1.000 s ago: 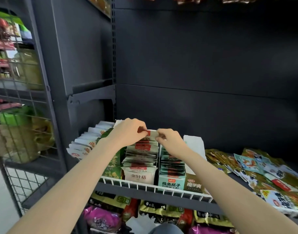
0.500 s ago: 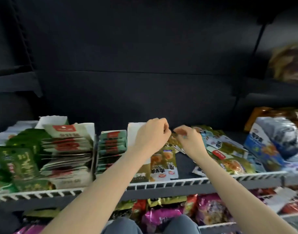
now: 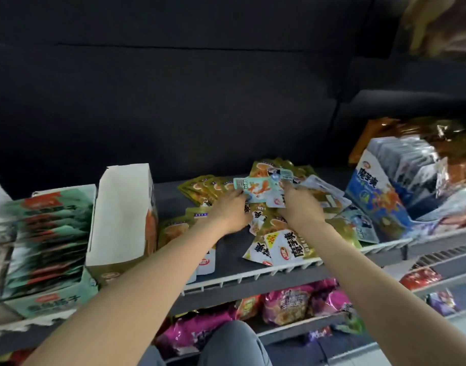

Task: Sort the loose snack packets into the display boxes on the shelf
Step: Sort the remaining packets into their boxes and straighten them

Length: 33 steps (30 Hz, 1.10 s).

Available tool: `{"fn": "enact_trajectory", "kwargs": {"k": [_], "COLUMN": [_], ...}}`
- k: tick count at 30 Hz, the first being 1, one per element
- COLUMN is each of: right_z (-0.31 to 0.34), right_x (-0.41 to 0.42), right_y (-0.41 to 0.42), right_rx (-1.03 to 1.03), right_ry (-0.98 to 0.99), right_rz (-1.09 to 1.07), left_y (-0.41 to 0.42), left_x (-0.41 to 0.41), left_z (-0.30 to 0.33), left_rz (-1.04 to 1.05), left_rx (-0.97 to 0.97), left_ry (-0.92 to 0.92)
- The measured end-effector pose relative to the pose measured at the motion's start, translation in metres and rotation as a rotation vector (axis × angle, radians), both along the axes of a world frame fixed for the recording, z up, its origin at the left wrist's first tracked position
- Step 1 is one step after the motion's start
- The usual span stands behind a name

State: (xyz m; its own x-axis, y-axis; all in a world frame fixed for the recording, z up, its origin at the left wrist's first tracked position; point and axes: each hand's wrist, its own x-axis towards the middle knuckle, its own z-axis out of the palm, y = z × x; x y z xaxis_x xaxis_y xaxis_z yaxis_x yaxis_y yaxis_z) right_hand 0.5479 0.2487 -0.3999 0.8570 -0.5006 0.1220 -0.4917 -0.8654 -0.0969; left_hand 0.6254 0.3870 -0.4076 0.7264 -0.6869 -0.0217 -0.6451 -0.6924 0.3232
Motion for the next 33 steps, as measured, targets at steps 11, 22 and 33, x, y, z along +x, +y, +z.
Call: {"fn": "enact_trajectory", "kwargs": {"k": [11, 22, 33], "right_z": [0.047, 0.104, 0.077], "right_x": [-0.026, -0.047, -0.043], "right_y": [0.06, 0.193, 0.244], "right_rx": [0.714, 0.885, 0.763], "right_ry": [-0.631, -0.628, -0.508], "right_rz": [0.414, 0.658, 0.623], "left_y": [0.06, 0.217, 0.279], "left_x": [-0.038, -0.081, -0.089], "left_z": [0.06, 0.116, 0.096], "left_rz": [0.177, 0.237, 0.267], "left_rx": [-0.75, -0.727, -0.529], "left_ry": [0.066, -0.253, -0.251]}}
